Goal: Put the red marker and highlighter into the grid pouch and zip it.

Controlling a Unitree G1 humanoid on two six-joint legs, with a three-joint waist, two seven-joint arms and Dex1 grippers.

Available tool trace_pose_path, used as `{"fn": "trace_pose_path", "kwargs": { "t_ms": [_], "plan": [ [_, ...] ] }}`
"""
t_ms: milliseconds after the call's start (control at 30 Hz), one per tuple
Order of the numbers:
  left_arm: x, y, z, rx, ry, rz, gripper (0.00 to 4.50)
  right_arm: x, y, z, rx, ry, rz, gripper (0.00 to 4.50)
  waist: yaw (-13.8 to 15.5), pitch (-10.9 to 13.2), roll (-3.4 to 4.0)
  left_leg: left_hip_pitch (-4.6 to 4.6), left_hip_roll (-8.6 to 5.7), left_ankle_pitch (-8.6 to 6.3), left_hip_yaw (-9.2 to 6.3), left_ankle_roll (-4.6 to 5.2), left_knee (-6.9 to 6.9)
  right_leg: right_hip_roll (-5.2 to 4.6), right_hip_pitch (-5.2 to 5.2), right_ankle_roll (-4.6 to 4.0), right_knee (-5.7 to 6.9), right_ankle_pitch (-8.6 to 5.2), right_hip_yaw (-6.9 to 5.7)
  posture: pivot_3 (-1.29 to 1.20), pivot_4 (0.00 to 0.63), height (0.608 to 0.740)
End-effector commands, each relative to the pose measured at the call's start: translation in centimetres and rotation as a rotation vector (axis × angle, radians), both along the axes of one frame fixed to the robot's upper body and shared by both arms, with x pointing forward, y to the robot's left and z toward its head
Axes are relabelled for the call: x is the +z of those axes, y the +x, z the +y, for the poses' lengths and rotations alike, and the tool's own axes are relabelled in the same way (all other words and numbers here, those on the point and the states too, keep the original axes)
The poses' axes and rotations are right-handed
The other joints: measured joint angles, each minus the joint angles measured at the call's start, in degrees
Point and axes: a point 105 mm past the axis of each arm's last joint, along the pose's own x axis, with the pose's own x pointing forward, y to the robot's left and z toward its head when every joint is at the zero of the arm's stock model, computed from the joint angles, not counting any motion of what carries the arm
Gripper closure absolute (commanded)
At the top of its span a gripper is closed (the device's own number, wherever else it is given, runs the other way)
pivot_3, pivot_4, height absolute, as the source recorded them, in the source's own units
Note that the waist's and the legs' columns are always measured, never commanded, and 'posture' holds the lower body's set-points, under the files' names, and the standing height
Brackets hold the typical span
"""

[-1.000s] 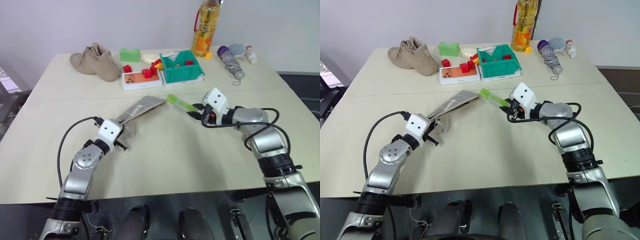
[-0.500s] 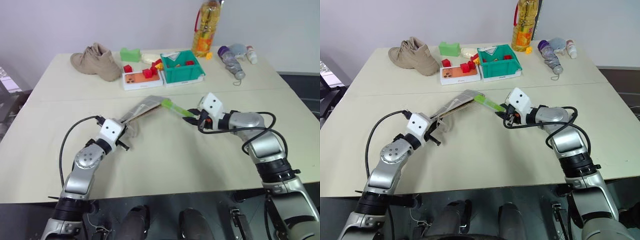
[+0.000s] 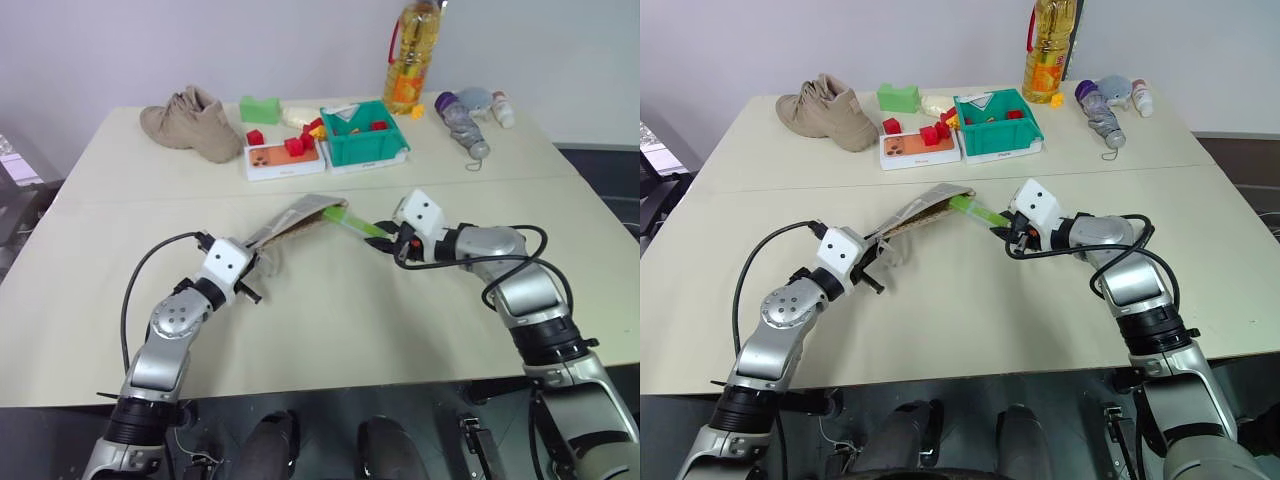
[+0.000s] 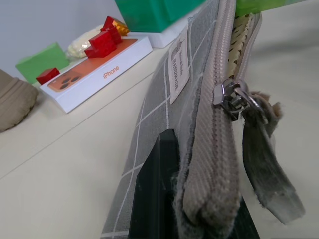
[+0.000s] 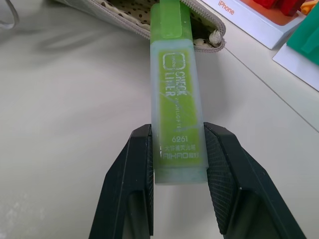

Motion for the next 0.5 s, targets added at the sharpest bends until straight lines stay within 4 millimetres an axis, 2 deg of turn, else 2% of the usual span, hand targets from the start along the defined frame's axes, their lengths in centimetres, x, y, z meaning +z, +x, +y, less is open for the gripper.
{"fn": "trace_pose_path", "kwargs": {
  "t_ms": [33, 100, 333, 500],
  "plan": [
    [1.3, -0.7, -1.3, -0.078, 0.023, -0.062, 4.50, 1.8, -0.6, 0.9, 0.058, -0.037, -0.076, 3.63, 0.01, 0.00, 0.00, 0.00, 0.00, 0.00, 0.00, 0.00, 0.00, 0.00, 0.00, 0.00, 0.00, 0.00, 0.00, 0.00, 0.150, 0.739],
    [1.2, -1.0, -1.7, -0.118, 0.053, -0.068, 4.50, 2.0, -0.8, 1.1, 0.083, -0.083, -0.095, 3.63, 0.02, 0.00, 0.00, 0.00, 0.00, 0.00, 0.00, 0.00, 0.00, 0.00, 0.00, 0.00, 0.00, 0.00, 0.00, 0.00, 0.150, 0.739],
    [0.8, -2.6, -3.2, -0.319, 0.159, -0.034, 4.50, 2.1, -2.7, 1.8, 0.320, -0.467, -0.256, 3.63, -0.12, 0.00, 0.01, 0.00, 0.01, 0.00, 0.01, 0.00, -0.01, 0.01, -0.02, 0.00, -0.01, 0.00, 0.00, 0.00, 0.150, 0.739],
    [0.6, -2.8, -3.8, -0.401, 0.221, -0.011, 4.50, 2.3, -2.8, 3.3, 0.392, -0.544, -0.324, 3.63, -0.12, 0.00, 0.00, 0.00, 0.02, 0.00, 0.00, 0.00, -0.02, 0.02, -0.01, 0.00, -0.01, 0.00, 0.00, 0.00, 0.150, 0.739]
  ]
}}
